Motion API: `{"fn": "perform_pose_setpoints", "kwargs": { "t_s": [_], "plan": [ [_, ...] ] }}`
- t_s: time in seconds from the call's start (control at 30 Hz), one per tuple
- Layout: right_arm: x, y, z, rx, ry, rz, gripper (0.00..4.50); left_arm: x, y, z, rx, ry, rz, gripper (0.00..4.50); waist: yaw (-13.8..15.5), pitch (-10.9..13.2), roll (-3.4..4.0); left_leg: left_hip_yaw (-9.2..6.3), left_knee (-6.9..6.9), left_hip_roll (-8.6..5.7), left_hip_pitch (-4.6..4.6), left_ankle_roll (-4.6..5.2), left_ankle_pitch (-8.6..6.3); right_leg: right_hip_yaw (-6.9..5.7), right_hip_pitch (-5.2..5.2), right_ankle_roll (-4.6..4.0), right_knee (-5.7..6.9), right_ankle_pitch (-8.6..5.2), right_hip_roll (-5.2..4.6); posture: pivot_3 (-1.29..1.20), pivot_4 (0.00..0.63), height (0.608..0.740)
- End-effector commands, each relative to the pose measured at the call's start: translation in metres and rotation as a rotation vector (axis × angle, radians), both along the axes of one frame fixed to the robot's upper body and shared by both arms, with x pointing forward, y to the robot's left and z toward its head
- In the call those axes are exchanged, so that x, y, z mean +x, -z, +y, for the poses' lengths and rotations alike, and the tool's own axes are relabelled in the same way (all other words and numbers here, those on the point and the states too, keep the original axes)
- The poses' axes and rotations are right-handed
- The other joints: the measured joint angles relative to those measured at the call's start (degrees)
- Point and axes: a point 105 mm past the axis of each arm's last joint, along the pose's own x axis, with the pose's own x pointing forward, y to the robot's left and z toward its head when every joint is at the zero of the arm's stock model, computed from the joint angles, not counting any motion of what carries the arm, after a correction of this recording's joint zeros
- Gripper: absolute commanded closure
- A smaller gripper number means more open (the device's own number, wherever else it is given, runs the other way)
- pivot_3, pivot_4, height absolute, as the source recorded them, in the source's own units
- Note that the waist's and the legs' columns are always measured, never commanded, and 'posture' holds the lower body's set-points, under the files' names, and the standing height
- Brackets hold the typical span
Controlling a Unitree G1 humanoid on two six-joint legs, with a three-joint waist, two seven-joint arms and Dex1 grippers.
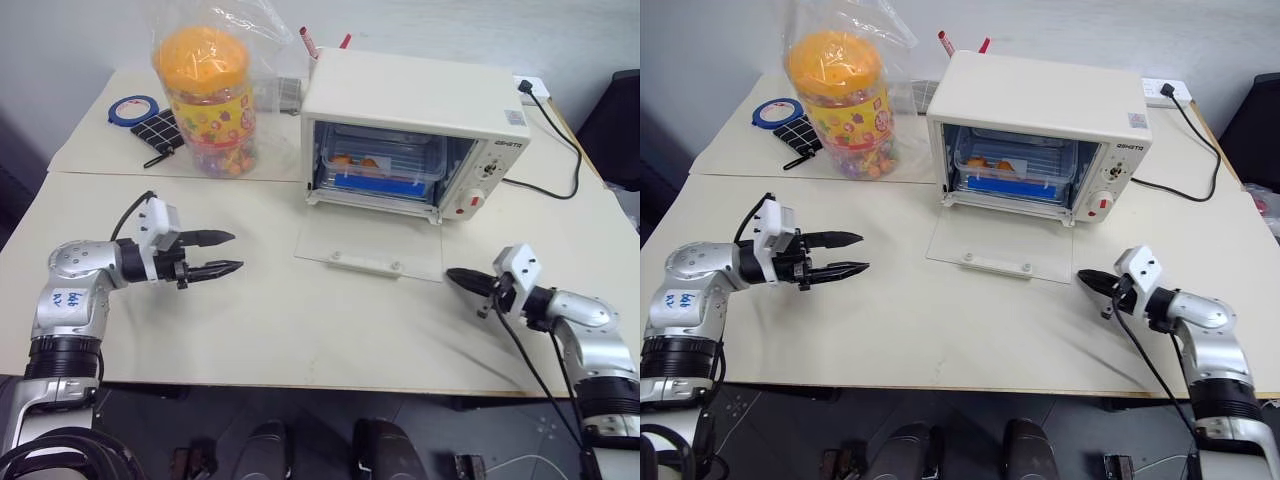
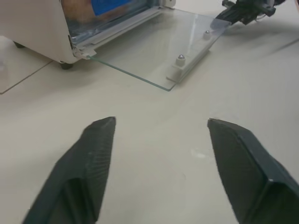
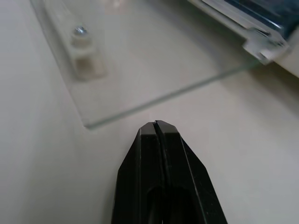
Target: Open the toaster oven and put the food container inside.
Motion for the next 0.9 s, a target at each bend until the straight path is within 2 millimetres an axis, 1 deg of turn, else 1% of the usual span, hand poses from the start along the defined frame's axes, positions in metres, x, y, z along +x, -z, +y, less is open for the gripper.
{"fn": "perform_pose_setpoints", "kwargs": {
  "t_s": [0.03, 0.17, 0.23, 0.3, 0.37, 0.43, 0.47, 0.53, 0.6, 0.7, 0.73, 0.8, 0.83, 0.9],
  "plan": [
    [-0.001, -0.026, 0.013, 0.084, -0.063, -0.101, 4.5, -0.009, -0.008, -0.008, -0.048, 0.002, -0.039, 0.06, 0.06, 0.01, 0.01, 0.0, 0.0, -0.01, 0.0, 0.0, 0.0, 0.0, 0.0, 0.0, 0.0, 0.0, -0.02, 0.0, 0.15, 0.74],
    [-0.005, -0.06, 0.023, 0.234, -0.105, -0.172, 4.5, -0.011, -0.008, -0.009, -0.105, -0.043, -0.021, 0.02, 0.05, 0.02, 0.04, -0.04, 0.0, 0.03, 0.0, 0.0, 0.0, 0.01, -0.01, 0.0, 0.04, 0.0, -0.01, 0.0, 0.15, 0.74],
    [-0.004, -0.084, 0.021, 0.301, -0.088, -0.225, 4.5, -0.009, -0.013, -0.007, -0.142, -0.083, -0.035, 0.02, 0.06, 0.02, 0.04, -0.04, 0.0, 0.03, 0.0, 0.0, 0.0, 0.0, -0.01, 0.0, 0.03, 0.0, 0.0, 0.0, 0.15, 0.74],
    [-0.001, -0.1, 0.019, 0.336, -0.071, -0.262, 4.5, -0.007, -0.018, -0.006, -0.175, -0.11, -0.05, 0.02, 0.07, 0.02, 0.04, -0.04, 0.0, 0.02, 0.0, 0.0, 0.0, 0.02, -0.01, 0.0, 0.03, 0.0, -0.02, 0.0, 0.15, 0.74],
    [0.006, -0.117, 0.02, 0.377, -0.051, -0.298, 4.5, -0.005, -0.022, -0.007, -0.201, -0.118, -0.079, 0.02, 0.06, 0.02, 0.04, -0.05, 0.0, 0.02, 0.01, 0.0, 0.0, 0.0, 0.0, 0.0, 0.04, 0.0, -0.01, 0.0, 0.15, 0.74],
    [0.021, -0.133, 0.023, 0.42, -0.021, -0.326, 4.5, -0.003, -0.023, -0.01, -0.205, -0.117, -0.104, 0.02, -0.01, 0.02, 0.04, -0.04, 0.0, 0.02, 0.01, -0.01, 0.0, 0.0, -0.01, 0.0, 0.04, 0.0, -0.01, 0.0, 0.15, 0.74],
    [0.026, -0.138, 0.025, 0.433, -0.01, -0.333, 4.5, -0.002, -0.022, -0.011, -0.201, -0.117, -0.111, 0.02, -0.04, 0.02, 0.04, -0.03, 0.0, 0.02, 0.01, -0.01, 0.0, 0.01, -0.02, 0.0, 0.04, 0.0, 0.0, 0.0, 0.15, 0.74],
    [0.039, -0.142, 0.03, 0.428, 0.008, -0.335, 4.5, 0.001, -0.021, -0.013, -0.198, -0.121, -0.125, 0.02, -0.09, 0.03, 0.04, -0.01, 0.0, 0.02, 0.0, -0.01, 0.0, 0.01, -0.04, -0.01, 0.05, 0.0, 0.02, 0.0, 0.15, 0.74],
    [0.045, -0.143, 0.031, 0.42, 0.014, -0.328, 4.5, 0.004, -0.021, -0.014, -0.199, -0.127, -0.126, 0.02, -0.08, 0.03, 0.04, 0.02, -0.02, 0.02, 0.0, -0.02, 0.0, 0.02, -0.07, -0.01, 0.05, 0.0, 0.03, 0.0, 0.15, 0.74],
    [0.045, -0.139, 0.025, 0.398, 0.019, -0.307, 4.5, 0.009, -0.019, -0.012, -0.182, -0.163, -0.122, 0.02, 0.14, 0.02, 0.04, 0.01, -0.01, -0.02, -0.12, -0.01, 0.0, -0.01, -0.11, 0.0, 0.02, 0.0, -0.01, 0.0, 0.15, 0.74],
    [0.042, -0.139, 0.023, 0.399, 0.014, -0.303, 4.5, 0.01, -0.018, -0.012, -0.173, -0.17, -0.123, 0.02, 0.1, 0.02, 0.04, 0.01, -0.01, -0.03, -0.12, -0.01, 0.0, 0.0, -0.11, 0.0, 0.02, 0.0, -0.03, 0.0, 0.15, 0.74],
    [0.027, -0.138, 0.02, 0.383, -0.025, -0.287, 4.5, 0.011, -0.013, -0.008, -0.132, -0.2, -0.13, 0.02, 0.22, 0.02, 0.04, 0.01, -0.01, -0.04, -0.12, -0.01, 0.0, 0.0, -0.11, 0.0, 0.02, 0.0, -0.03, 0.0, 0.15, 0.74],
    [0.016, -0.137, 0.02, 0.361, -0.06, -0.28, 4.33, 0.012, -0.011, -0.006, -0.115, -0.212, -0.132, 0.0, 0.25, 0.02, 0.04, 0.0, -0.01, -0.03, -0.13, 0.0, 0.0, -0.04, -0.1, 0.0, 0.01, 0.0, -0.03, 0.0, 0.15, 0.74],
    [-0.007, -0.129, 0.019, 0.295, -0.101, -0.262, 3.9, 0.002, -0.006, -0.001, -0.108, -0.174, -0.09, 0.0, 0.25, 0.03, 0.05, 0.01, -0.03, -0.03, -0.2, -0.01, 0.0, -0.08, -0.14, 0.0, -0.01, 0.0, -0.02, 0.0, 0.15, 0.74]
  ]
}}
